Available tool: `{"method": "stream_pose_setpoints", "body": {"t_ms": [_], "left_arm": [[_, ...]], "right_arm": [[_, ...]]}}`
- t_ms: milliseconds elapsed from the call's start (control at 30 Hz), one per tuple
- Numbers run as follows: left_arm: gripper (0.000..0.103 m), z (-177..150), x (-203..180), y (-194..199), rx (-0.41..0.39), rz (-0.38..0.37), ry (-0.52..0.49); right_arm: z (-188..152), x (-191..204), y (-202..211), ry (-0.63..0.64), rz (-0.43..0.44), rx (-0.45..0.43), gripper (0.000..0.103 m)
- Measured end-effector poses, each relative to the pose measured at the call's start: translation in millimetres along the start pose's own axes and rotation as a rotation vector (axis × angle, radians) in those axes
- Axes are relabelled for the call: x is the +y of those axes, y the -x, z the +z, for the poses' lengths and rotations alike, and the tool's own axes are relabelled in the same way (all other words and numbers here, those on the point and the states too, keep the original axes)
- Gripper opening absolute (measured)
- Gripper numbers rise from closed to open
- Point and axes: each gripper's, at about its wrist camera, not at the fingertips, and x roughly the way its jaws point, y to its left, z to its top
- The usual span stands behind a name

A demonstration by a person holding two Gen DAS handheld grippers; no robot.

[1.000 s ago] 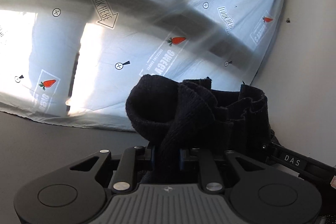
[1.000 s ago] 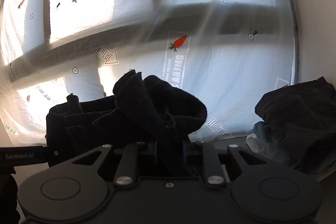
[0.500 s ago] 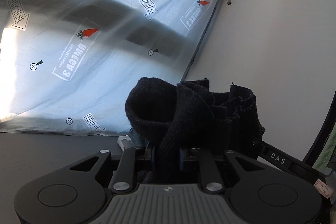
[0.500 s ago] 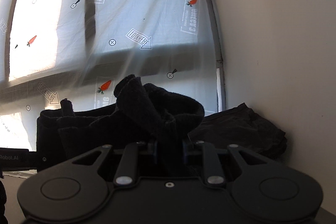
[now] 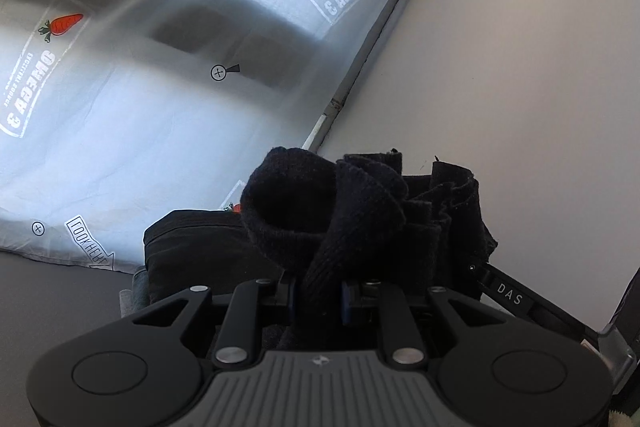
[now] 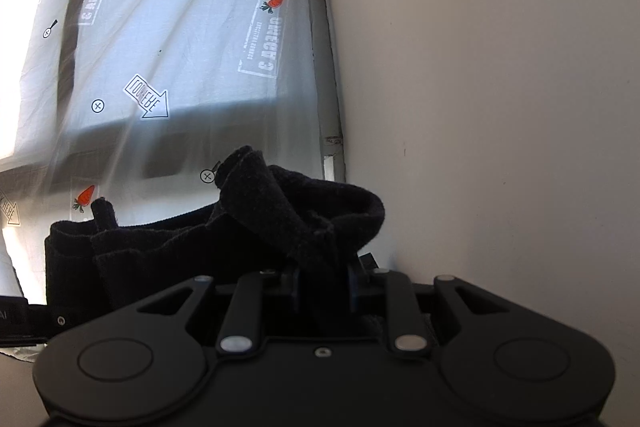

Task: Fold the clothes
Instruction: 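Lower the sweater onto the folded clothes stack and open both tools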

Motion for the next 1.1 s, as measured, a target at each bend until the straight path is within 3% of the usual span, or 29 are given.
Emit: {"method": "stream_pose_setpoints", "body": {"t_ms": [133, 233, 300, 367, 467, 500, 633, 667, 767, 900, 967, 1033, 1067, 1100], "left_arm": [[0.023, 18, 20, -68, -0.011, 0.111, -0.019], [0.025, 24, 45, -121, 0.079, 0.231, 0.013], [0.027, 25, 60, -141, 0.115, 0.278, 0.056], [0.033, 22, 71, -143, 0.1, 0.284, 0.098], [0.035, 22, 80, -147, 0.088, 0.322, 0.084], [0.036, 20, 82, -151, 0.097, 0.331, 0.073], [0.052, 4, 104, -169, 0.141, 0.358, 0.103], [0.061, 2, 114, -171, 0.152, 0.365, 0.136], [0.066, -4, 126, -178, 0.157, 0.342, 0.118], [0.067, 3, 111, -166, 0.142, 0.367, 0.064], [0.067, 12, 100, -142, 0.109, 0.373, 0.024], [0.067, 17, 92, -112, 0.069, 0.404, -0.033], [0.071, 19, 89, -94, 0.046, 0.413, -0.059], [0.074, 20, 86, -76, 0.023, 0.42, -0.085]], "right_arm": [[-4, -14, -74, 0.024, 0.028, 0.007, 0.023], [-19, -16, -141, 0.051, 0.025, 0.032, 0.033], [-28, -11, -180, 0.093, -0.043, 0.116, 0.035], [-25, -4, -180, 0.122, -0.079, 0.081, 0.039], [-16, 9, -155, 0.189, -0.094, -0.049, 0.063], [-14, 14, -149, 0.215, -0.066, -0.077, 0.063], [-40, 22, -200, 0.207, 0.159, 0.179, 0.063], [-53, 22, -217, 0.207, 0.154, 0.237, 0.063], [-72, 18, -236, 0.229, 0.122, 0.253, 0.064], [-64, 16, -240, 0.227, 0.119, 0.286, 0.068], [-60, 19, -234, 0.242, 0.112, 0.281, 0.069], [-55, 22, -220, 0.258, 0.104, 0.261, 0.081], [-53, 25, -212, 0.267, 0.087, 0.248, 0.101], [-51, 28, -202, 0.276, 0.063, 0.233, 0.103]]}}
